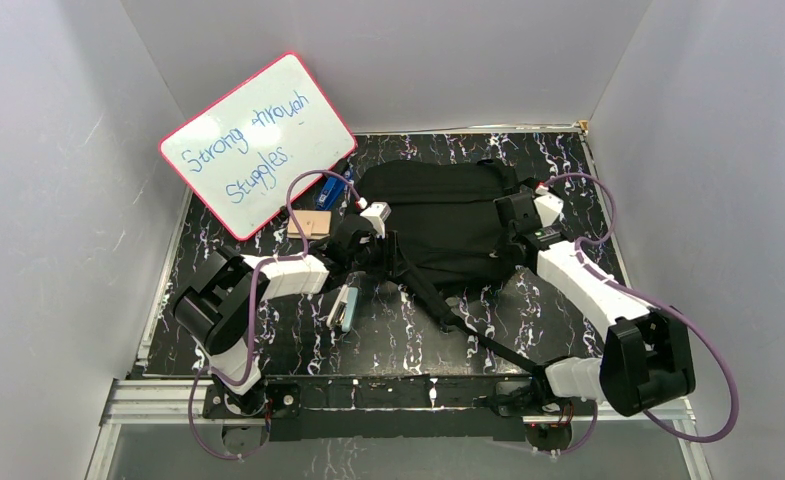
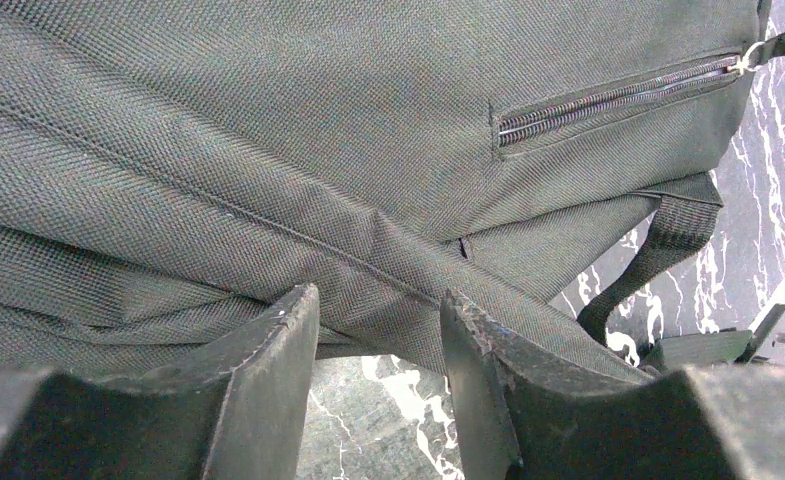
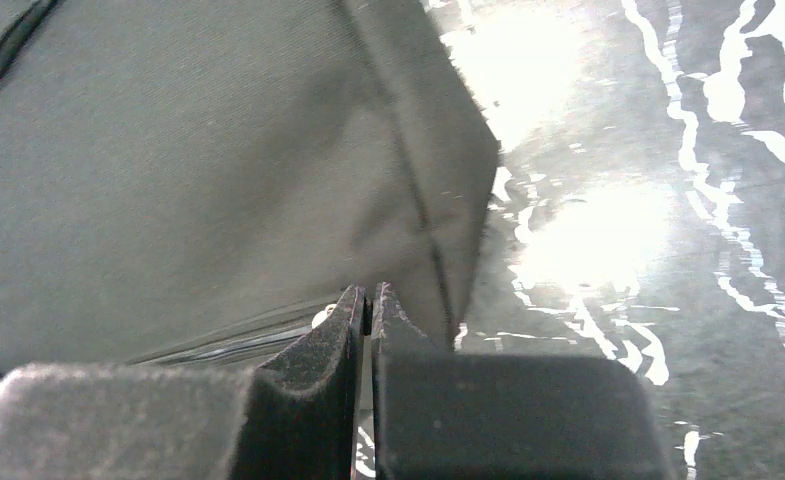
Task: Pack the student bag
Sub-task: Unzip the student bag at the center of the board.
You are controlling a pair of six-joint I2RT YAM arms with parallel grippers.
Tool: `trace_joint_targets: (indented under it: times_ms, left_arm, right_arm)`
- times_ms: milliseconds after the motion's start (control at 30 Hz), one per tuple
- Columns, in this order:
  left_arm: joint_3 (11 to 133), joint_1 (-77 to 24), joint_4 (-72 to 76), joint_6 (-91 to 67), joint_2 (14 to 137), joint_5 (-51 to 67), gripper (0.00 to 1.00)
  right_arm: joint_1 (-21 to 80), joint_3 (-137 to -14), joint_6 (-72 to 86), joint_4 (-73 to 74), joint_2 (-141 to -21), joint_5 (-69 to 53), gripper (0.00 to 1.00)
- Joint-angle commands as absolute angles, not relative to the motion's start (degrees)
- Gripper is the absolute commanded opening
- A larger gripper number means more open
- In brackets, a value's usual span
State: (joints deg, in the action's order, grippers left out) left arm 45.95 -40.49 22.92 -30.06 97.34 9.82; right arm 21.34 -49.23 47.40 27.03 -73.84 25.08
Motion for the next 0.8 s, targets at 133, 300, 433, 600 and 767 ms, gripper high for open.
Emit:
trace_joint_targets:
  times_ms: [133,300,433,600,767]
  left_arm:
    - [46.82,-40.92,17.19,-29.44,99.04,9.04,0.46]
    - [47.77,-40.88,15.67,-29.29,97.99,8.28,0.46]
    - [48.98,-40.87,12.83,-29.01,94.39,5.38,0.47]
    - [48.92,-40.63,8.25,-29.22,86.02,-1.6,0.52]
    - [47.68,-38.31,1.85,-30.95,78.43,-8.4,0.57]
  right_arm:
    - [18.73,-49.96,43.71,32.65,-70.14,37.17,0.0]
    - [18.7,-51.99,39.97,32.03,-69.25,35.2,0.11]
    - [18.72,-52.56,36.13,29.51,-65.49,33.06,0.45]
    - [18.72,-53.2,31.21,26.47,-60.55,29.13,0.67]
    - [18.72,-52.93,27.82,23.22,-58.76,22.9,0.7]
